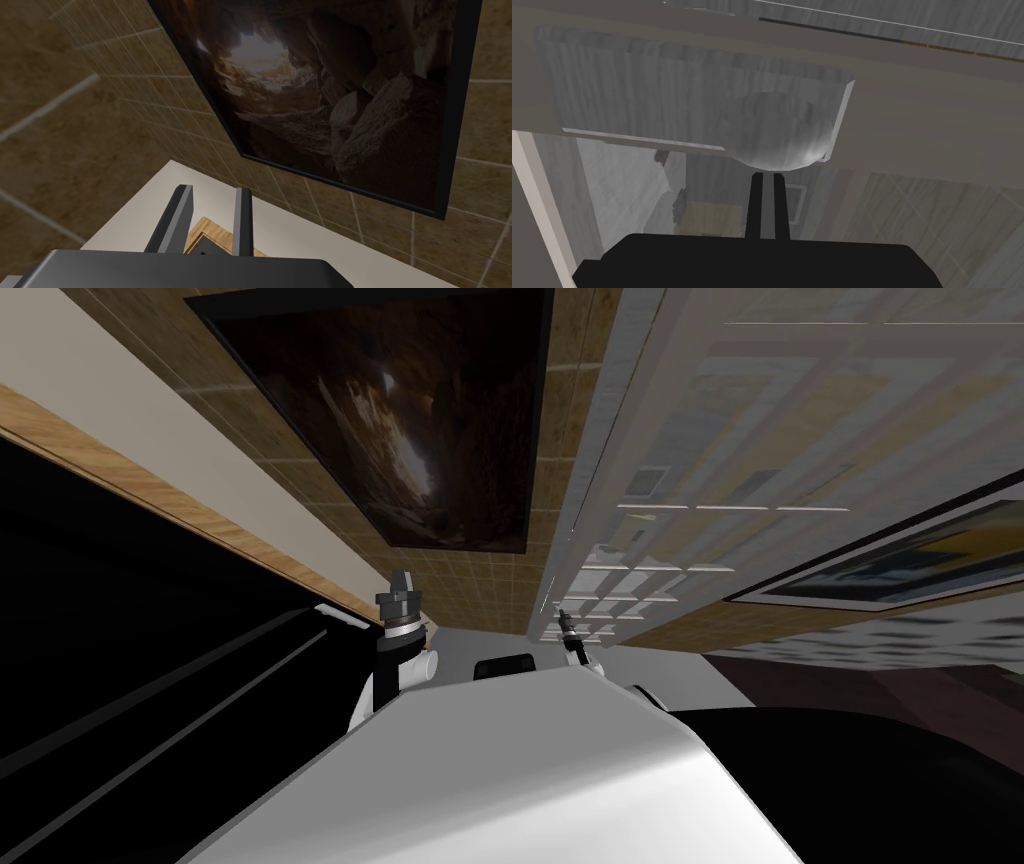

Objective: Pull the door open

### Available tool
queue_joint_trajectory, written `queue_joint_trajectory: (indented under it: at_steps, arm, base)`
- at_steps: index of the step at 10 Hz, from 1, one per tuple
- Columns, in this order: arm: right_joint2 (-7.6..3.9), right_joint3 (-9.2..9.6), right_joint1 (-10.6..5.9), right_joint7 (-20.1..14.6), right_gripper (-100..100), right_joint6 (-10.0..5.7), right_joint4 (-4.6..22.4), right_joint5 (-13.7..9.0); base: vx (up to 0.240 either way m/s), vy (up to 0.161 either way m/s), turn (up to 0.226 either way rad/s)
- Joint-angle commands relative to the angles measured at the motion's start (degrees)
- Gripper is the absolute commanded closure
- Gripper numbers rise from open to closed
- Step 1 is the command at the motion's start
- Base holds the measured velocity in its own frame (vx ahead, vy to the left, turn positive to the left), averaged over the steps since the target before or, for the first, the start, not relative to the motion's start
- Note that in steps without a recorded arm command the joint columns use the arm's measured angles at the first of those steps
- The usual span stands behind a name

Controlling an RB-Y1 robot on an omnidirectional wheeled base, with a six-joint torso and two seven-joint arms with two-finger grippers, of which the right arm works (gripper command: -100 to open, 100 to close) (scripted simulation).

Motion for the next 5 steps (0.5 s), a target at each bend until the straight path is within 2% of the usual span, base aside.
queue_joint_trajectory:
  at_steps: [1, 2, 5]
  arm:
    - [0.05, -0.09, -0.09, 2.6, -100, -0.07, 0.08, 0.78]
    - [0.05, -0.09, -0.09, 2.6, -100, -0.07, 0.08, 0.78]
    - [0.14, -0.24, -0.24, 6.92, -100, -0.19, 0.22, 2.04]
  base:
    - [-0.017, -0.006, -0.054]
    - [0.0, 0.011, -0.057]
    - [-0.005, 0.03, -0.039]
